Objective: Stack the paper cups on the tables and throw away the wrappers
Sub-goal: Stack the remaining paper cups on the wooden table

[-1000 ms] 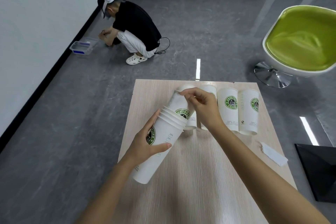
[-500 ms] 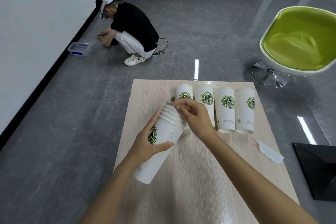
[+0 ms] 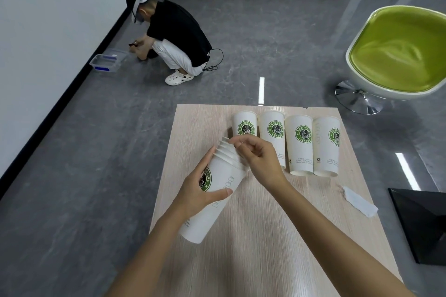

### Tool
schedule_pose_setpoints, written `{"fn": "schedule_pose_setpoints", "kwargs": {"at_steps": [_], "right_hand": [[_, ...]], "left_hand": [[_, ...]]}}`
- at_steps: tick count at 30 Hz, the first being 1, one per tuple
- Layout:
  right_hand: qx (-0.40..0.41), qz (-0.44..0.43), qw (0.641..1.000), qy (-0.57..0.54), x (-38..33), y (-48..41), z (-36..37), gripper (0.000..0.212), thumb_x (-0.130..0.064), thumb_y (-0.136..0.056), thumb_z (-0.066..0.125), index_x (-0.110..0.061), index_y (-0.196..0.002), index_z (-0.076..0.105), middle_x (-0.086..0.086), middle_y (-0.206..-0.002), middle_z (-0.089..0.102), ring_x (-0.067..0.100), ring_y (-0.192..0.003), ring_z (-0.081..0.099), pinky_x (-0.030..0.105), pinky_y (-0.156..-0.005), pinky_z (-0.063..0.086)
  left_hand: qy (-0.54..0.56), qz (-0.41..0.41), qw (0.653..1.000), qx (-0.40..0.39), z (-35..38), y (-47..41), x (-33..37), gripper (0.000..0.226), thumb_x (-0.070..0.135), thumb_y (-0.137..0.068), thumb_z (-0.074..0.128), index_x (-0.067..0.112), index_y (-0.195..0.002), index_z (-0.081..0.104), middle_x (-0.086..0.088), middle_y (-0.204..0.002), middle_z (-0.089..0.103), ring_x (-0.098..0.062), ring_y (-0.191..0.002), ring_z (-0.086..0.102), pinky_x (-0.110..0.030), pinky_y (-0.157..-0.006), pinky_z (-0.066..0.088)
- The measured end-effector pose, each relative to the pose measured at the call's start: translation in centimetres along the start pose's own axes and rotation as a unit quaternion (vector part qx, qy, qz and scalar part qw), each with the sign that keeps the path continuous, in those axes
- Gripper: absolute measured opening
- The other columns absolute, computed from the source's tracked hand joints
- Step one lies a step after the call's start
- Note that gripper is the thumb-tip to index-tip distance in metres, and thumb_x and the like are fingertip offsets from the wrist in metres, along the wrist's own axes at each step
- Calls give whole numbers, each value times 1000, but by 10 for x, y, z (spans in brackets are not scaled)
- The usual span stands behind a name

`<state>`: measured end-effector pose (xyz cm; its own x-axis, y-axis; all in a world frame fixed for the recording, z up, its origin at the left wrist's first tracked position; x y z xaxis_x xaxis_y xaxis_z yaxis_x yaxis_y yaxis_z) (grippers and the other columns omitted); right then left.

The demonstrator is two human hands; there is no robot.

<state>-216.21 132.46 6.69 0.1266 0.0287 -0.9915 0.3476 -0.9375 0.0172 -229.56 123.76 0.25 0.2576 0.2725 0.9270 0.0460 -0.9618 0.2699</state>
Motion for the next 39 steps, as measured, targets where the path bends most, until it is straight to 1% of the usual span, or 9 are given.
{"fn": "schedule_pose_setpoints", "kwargs": {"at_steps": [3,6,11,18,25,29,31,33,39], "right_hand": [[3,-8,1000,3,-2,-8,-5,19,-6,-93,52,-9,-96,71,3,-98,70,18,-93,64,33,-88,50],[15,-18,1000,5,-4,-19,-14,22,-2,-93,50,-11,-92,70,6,-87,70,20,-85,64,36,-86,51],[26,-4,999,18,9,-43,-26,22,-3,-93,52,-15,-90,70,9,-85,70,21,-82,63,40,-86,51],[48,30,997,49,32,-74,-41,19,-9,-93,53,-15,-94,70,-1,-82,70,9,-79,64,32,-86,51],[51,51,995,69,53,-105,-49,18,-8,-94,51,-10,-94,69,7,-84,69,10,-74,63,19,-75,51],[58,54,992,99,61,-121,-52,18,-11,-94,52,-10,-95,70,4,-85,70,11,-76,63,27,-81,51],[62,57,990,116,63,-130,-54,18,-12,-94,52,-10,-97,70,3,-87,70,13,-80,62,30,-84,50],[60,57,988,132,62,-140,-53,19,-13,-94,52,-11,-98,71,1,-89,69,13,-84,63,30,-86,48],[39,42,981,184,63,-168,-47,15,-16,-93,55,-16,-94,71,-3,-98,70,17,-94,63,29,-84,47]], "left_hand": [[2,-3,1000,2,-1,-3,0,102,24,-73,85,64,-138,19,30,-131,47,13,-100,58,-13,-72,52],[1,-11,1000,-1,-3,-5,-3,102,24,-73,85,63,-140,18,34,-130,44,14,-100,57,-15,-71,53],[0,-26,1000,4,-6,-13,-9,104,23,-74,84,55,-146,17,31,-132,43,2,-108,57,-19,-74,54],[-1,-36,999,18,-14,-31,-14,104,22,-74,83,53,-148,17,22,-133,46,0,-107,58,-17,-69,54],[10,-41,999,30,-23,-52,-17,104,23,-73,84,55,-146,17,36,-126,42,10,-108,53,-15,-73,50],[14,-42,998,35,-27,-63,-20,104,20,-74,84,53,-147,18,40,-126,39,24,-103,49,-10,-70,49],[12,-43,998,38,-29,-68,-21,104,20,-74,83,52,-148,18,41,-124,38,24,-101,50,-10,-70,49],[12,-44,998,41,-30,-73,-22,104,21,-74,83,51,-148,18,41,-124,38,21,-103,50,-11,-71,49],[18,-44,998,47,-34,-83,-26,103,19,-73,84,49,-147,19,44,-125,34,34,-100,42,0,-72,43]]}}
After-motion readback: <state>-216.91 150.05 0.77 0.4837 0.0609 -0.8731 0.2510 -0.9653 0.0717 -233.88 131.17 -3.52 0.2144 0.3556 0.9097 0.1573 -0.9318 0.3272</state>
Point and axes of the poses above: each hand's wrist, its own y-axis away from the middle knuckle, its own z-axis out of the palm, x = y × z, the point moved 9 cm from there along -y, towards the middle knuckle
